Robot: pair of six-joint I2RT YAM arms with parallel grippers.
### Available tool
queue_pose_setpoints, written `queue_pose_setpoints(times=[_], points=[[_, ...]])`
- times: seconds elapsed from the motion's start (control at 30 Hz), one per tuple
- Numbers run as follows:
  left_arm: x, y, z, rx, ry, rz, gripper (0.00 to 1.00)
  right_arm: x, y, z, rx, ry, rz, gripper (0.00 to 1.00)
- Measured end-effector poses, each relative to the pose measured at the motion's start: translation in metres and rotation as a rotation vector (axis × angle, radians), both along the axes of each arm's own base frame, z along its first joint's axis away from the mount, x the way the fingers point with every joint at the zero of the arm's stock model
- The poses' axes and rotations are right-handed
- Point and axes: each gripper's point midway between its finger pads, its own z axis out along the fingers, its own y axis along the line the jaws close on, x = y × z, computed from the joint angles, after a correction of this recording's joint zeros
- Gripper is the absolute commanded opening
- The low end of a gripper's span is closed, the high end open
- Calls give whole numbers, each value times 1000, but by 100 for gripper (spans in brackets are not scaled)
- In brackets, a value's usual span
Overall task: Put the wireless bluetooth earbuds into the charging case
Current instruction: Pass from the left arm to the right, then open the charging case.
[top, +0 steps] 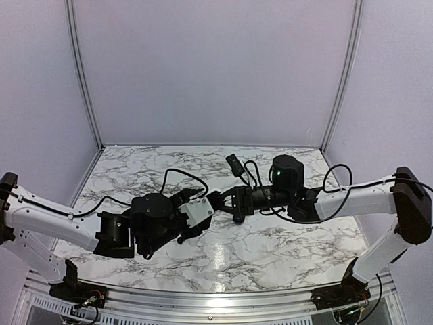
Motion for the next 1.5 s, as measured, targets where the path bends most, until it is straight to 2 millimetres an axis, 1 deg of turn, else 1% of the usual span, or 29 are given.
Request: queue_pose_setpoints(times=[0.07, 0.13, 0.27, 0.4, 0.5, 0.57, 0.67, 0.8, 0.93, 1.1, 1.27, 1.4, 1.5], points=[[0, 0, 2, -11, 0, 5, 88, -1, 0, -1, -2, -6, 4, 8], [-1, 1, 5, -31, 6, 9, 98, -1, 0, -1, -6, -16, 5, 8], [-9, 10, 13, -83, 32, -15, 99, -2, -2, 0, -8, -50, 8, 8], [-23, 24, 33, -177, 86, -73, 99, -4, -5, 6, -2, -114, 12, 7], [-33, 32, 51, -268, 141, -114, 99, -6, -7, 7, -13, -177, 17, 7], [-36, 38, 58, -320, 175, -118, 99, -6, -9, 6, -28, -219, 20, 7], [-37, 47, 64, -378, 238, -114, 99, -7, -12, 5, -44, -277, 28, 6], [-35, 53, 58, -397, 347, -138, 99, -12, -17, 8, -52, -355, 46, 4], [-35, 50, 53, -394, 462, -202, 99, -17, -20, 11, -50, -403, 67, 3], [-40, 32, 50, -377, 558, -275, 99, -22, -21, 8, -63, -419, 94, 2], [-40, 16, 39, -342, 614, -300, 99, -24, -21, 10, -60, -429, 109, 1], [-33, 8, 27, -312, 644, -282, 99, -26, -21, 8, -63, -425, 119, 1], [-25, 7, 21, -312, 660, -255, 99, -29, -21, 8, -60, -426, 132, 0]])
